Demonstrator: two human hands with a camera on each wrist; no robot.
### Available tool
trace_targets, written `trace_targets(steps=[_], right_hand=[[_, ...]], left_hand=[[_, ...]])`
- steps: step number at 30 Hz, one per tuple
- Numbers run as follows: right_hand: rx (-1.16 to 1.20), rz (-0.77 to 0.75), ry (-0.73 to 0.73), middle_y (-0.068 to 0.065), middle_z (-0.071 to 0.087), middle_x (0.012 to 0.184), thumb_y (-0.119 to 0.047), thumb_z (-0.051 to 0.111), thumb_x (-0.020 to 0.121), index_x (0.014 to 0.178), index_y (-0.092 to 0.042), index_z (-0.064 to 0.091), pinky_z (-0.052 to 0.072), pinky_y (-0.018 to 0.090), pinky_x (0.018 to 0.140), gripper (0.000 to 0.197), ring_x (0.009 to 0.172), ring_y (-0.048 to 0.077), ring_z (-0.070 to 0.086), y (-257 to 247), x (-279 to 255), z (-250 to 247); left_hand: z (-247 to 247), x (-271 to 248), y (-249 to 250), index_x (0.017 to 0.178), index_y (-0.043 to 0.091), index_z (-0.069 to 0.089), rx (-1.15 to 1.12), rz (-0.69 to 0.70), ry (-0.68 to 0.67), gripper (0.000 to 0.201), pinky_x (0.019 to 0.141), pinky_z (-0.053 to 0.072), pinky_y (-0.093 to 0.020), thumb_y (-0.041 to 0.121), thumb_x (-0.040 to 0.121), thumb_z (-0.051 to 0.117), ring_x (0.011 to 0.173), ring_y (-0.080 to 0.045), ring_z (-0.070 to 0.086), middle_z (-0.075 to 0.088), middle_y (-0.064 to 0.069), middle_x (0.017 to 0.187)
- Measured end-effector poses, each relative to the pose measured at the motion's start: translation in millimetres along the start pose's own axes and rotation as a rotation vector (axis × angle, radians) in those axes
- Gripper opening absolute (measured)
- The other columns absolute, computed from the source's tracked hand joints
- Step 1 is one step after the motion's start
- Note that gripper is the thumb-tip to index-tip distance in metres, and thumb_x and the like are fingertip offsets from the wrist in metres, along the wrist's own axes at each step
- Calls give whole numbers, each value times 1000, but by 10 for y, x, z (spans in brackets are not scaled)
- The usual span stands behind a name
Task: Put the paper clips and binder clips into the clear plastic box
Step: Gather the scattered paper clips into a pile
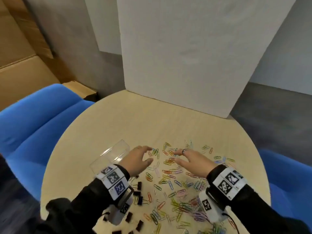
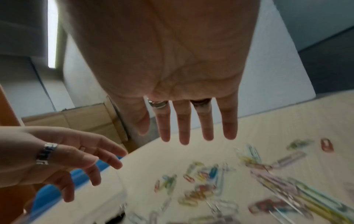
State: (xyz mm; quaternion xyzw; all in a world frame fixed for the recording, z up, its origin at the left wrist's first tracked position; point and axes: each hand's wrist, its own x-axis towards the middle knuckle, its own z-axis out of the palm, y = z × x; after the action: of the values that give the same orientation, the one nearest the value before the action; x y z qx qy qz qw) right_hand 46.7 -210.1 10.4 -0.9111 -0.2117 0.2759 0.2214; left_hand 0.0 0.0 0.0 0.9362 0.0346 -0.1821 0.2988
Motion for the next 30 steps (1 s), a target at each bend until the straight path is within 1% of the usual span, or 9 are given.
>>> trace_targets(steps=[6, 11, 16, 20, 22, 24, 26, 28, 30], right_hand=[[-174, 110, -103, 3, 15, 154, -27, 29, 99, 142, -10, 30, 23, 42, 113, 46, 141, 24, 13, 343, 580, 392], [-301, 75, -139, -2, -7, 157, -25, 26, 100, 148, -16, 8, 17, 46, 115, 52, 143, 27, -6, 337, 1004, 410], [-373, 40, -209, -5, -11, 156, -26, 27, 100, 148, -20, 1, 14, 48, 115, 55, 143, 26, -7, 420, 1192, 471], [-452, -44, -243, -7, -2, 157, -29, 30, 99, 147, -21, 9, 15, 47, 115, 53, 144, 25, 0, 572, 1040, 521], [-346, -70, -163, -6, 10, 156, -30, 28, 99, 144, -21, 24, 14, 44, 116, 46, 143, 23, 8, 641, 930, 435], [-239, -39, 46, -2, 18, 154, -30, 28, 99, 141, -21, 33, 17, 38, 115, 43, 141, 21, 16, 727, 875, 310], [-217, 90, 157, 0, 10, 156, -33, 26, 100, 145, -19, 23, 14, 38, 115, 48, 143, 24, 9, 885, 928, 194], [-182, 226, 83, 0, -4, 157, -40, 21, 99, 148, -22, 6, 7, 42, 116, 54, 143, 27, -4, 1042, 1019, 142], [-191, 251, -21, -1, -11, 156, -44, 20, 98, 148, -23, 0, 3, 45, 116, 58, 143, 28, -10, 1125, 1067, 178]], left_hand=[[768, 191, -22, 147, 22, 19, -43, -164, -109, 64, 118, 20, -38, 33, 92, 50, 143, -26, 16, 13, -7, 156], [1136, 355, 54, 150, 20, -6, 142, -285, -109, 78, 120, -1, -43, 34, 93, 46, 144, -37, -14, -17, -12, 156], [1311, 392, 106, 150, 19, -8, 171, -279, -97, 71, 118, -5, -46, 30, 95, 35, 140, -41, -23, -23, -14, 154], [1315, 360, 120, 150, 22, -4, 73, -190, -120, 68, 118, -6, -38, 31, 96, 36, 142, -31, -24, -20, -7, 156], [1234, 431, 114, 150, 24, -2, 47, -184, -71, 67, 118, -5, -36, 32, 96, 37, 144, -28, -19, -16, -5, 157], [1118, 595, 98, 150, 24, -3, 82, -194, -7, 66, 118, -5, -38, 34, 97, 36, 145, -29, -15, -14, -5, 158], [1003, 797, 77, 150, 24, -4, 131, -224, 30, 65, 118, -4, -41, 37, 98, 34, 145, -32, -13, -13, -6, 158], [937, 974, 55, 150, 24, -4, 154, -254, 10, 64, 118, -3, -44, 39, 99, 30, 144, -36, -13, -14, -8, 158], [957, 1062, 27, 150, 23, -5, 157, -266, -40, 63, 119, -3, -45, 41, 99, 28, 143, -38, -16, -16, -10, 157]])
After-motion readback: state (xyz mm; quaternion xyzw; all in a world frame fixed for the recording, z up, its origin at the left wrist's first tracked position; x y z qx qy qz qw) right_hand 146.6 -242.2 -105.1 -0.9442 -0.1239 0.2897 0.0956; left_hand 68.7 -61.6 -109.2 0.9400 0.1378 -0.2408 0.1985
